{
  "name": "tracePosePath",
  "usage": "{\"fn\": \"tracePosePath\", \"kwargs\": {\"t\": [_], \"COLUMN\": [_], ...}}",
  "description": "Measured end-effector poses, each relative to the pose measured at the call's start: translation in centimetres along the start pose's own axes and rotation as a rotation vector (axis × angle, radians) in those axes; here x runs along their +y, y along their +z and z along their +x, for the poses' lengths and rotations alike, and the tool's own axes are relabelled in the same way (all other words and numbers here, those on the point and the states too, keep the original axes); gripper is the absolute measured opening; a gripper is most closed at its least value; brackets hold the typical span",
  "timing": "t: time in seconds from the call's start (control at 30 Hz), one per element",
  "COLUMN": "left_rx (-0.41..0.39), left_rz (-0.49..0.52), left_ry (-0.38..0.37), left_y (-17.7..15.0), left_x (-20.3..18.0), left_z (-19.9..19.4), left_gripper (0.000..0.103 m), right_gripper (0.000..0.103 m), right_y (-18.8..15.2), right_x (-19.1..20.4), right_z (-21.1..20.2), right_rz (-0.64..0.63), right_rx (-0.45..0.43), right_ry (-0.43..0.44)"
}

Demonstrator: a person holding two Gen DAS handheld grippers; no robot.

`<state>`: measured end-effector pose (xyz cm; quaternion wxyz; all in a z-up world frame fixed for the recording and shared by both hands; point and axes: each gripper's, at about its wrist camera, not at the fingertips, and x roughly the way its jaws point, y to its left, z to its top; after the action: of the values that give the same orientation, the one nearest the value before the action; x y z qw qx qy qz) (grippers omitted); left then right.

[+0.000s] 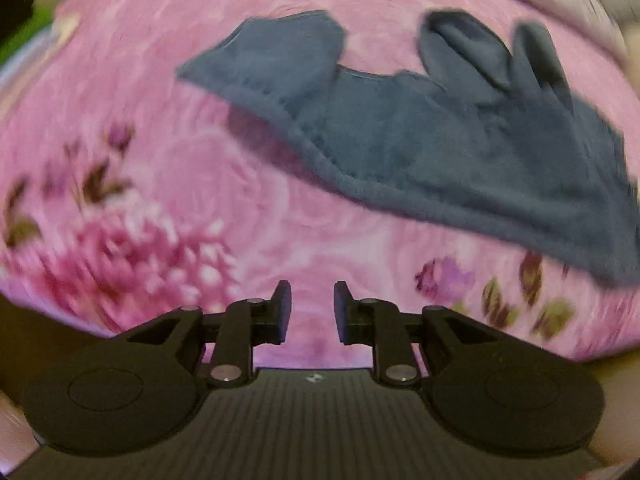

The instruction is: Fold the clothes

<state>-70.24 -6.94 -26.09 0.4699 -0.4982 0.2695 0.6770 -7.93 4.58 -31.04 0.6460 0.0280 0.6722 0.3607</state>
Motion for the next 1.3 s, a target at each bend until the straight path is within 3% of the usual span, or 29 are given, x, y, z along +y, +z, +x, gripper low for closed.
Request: {"fn": "tracePosePath", "kwargs": {"t": [0.1,0.27,0.5,0.73,1.07,1.13,1.23,1.3], "left_rx": [-0.053,-0.138,-0.173,-0.212,-0.23,-0.231,-0.27,-0.327], "left_rz": [-0.137,-0.371,-0.519,-0.67,-0.72,-0.682,-0.606,-0.55], "left_ry": [-0.031,-0.09,-0.096,-0.124,-0.137,-0.158,-0.166,-0.123], "left_y": [1.9,5.8,9.9,14.6,18.9,19.4,19.8,19.7], "left_x": [1.1,4.6,9.6,15.0,16.6,16.5,17.0,18.1], "left_z": [1.1,2.4,4.9,9.8,16.0,15.7,13.2,9.6], "left_gripper": [0.02,0.023,0.027,0.035,0.041,0.003,0.003,0.003], "right_gripper": [0.044,0.044,0.044,0.052,0.053,0.053,0.054,0.055], "right_y": [-0.1,-0.7,-1.9,-2.1,-3.1,-3.2,-3.4,-3.4], "right_x": [0.3,0.5,0.8,2.1,2.0,2.1,2.4,2.6], "right_z": [1.3,2.7,4.1,6.2,6.1,6.1,6.0,5.9], "right_rz": [-0.049,-0.068,-0.095,-0.136,-0.115,-0.117,-0.118,-0.119], "right_rx": [0.021,0.054,0.043,0.004,-0.052,-0.057,-0.063,-0.065], "right_ry": [0.064,0.078,0.017,-0.052,-0.062,-0.066,-0.074,-0.07]}}
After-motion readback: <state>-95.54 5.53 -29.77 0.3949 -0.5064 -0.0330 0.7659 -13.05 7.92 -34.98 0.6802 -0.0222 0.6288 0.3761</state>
